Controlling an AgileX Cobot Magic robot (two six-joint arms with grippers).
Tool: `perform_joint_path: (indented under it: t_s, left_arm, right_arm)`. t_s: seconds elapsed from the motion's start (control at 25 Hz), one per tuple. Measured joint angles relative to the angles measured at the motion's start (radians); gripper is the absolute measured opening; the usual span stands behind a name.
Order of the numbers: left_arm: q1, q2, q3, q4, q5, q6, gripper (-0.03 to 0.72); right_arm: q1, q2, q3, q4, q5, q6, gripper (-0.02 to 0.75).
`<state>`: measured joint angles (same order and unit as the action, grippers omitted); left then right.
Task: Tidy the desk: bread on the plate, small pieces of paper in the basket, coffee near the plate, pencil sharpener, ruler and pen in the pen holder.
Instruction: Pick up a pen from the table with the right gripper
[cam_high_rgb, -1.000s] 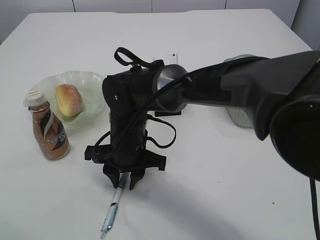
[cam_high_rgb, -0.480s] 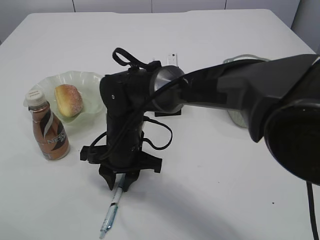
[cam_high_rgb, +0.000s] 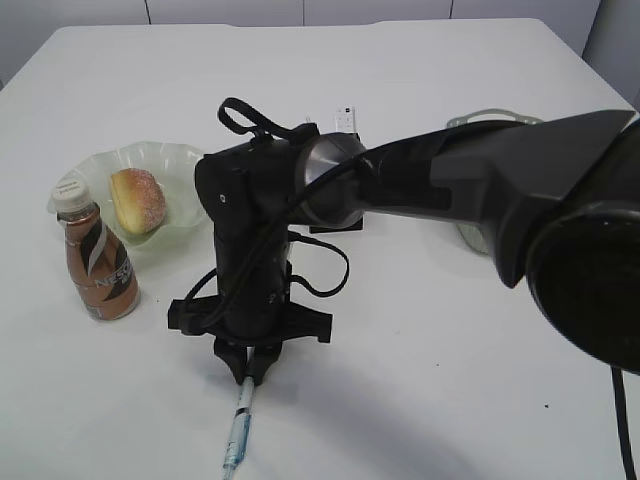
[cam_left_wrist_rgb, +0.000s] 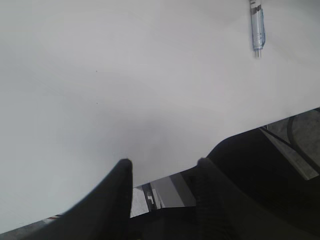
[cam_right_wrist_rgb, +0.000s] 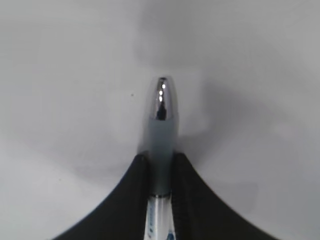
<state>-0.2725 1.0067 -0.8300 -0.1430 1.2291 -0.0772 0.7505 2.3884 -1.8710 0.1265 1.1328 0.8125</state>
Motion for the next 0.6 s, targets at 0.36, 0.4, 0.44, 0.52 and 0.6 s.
perform_joint_path:
  t_s: [0.36, 0.4, 0.44, 0.52, 0.6]
  left_arm:
    - [0.000, 0.000, 0.000, 0.000, 0.000, 0.000, 0.307]
    - [0.000, 0.000, 0.000, 0.000, 0.000, 0.000, 0.307]
    - [0.000, 0.000, 0.000, 0.000, 0.000, 0.000, 0.307]
    - [0.000, 0.000, 0.000, 0.000, 0.000, 0.000, 0.307]
    - [0.000, 0.000, 0.000, 0.000, 0.000, 0.000, 0.307]
  right_arm:
    - [0.000, 0.000, 0.000, -0.005, -0.007, -0.007, 0.081]
    - [0.000, 0.000, 0.000, -0.005, -0.007, -0.007, 0.081]
    - [0.000, 0.000, 0.000, -0.005, -0.003, -0.007, 0.081]
    - [0.000, 0.000, -0.001, -0.005, 0.004, -0.007, 0.081]
    - [0.000, 0.000, -0.001, -0.007, 0.007, -0.017, 0.081]
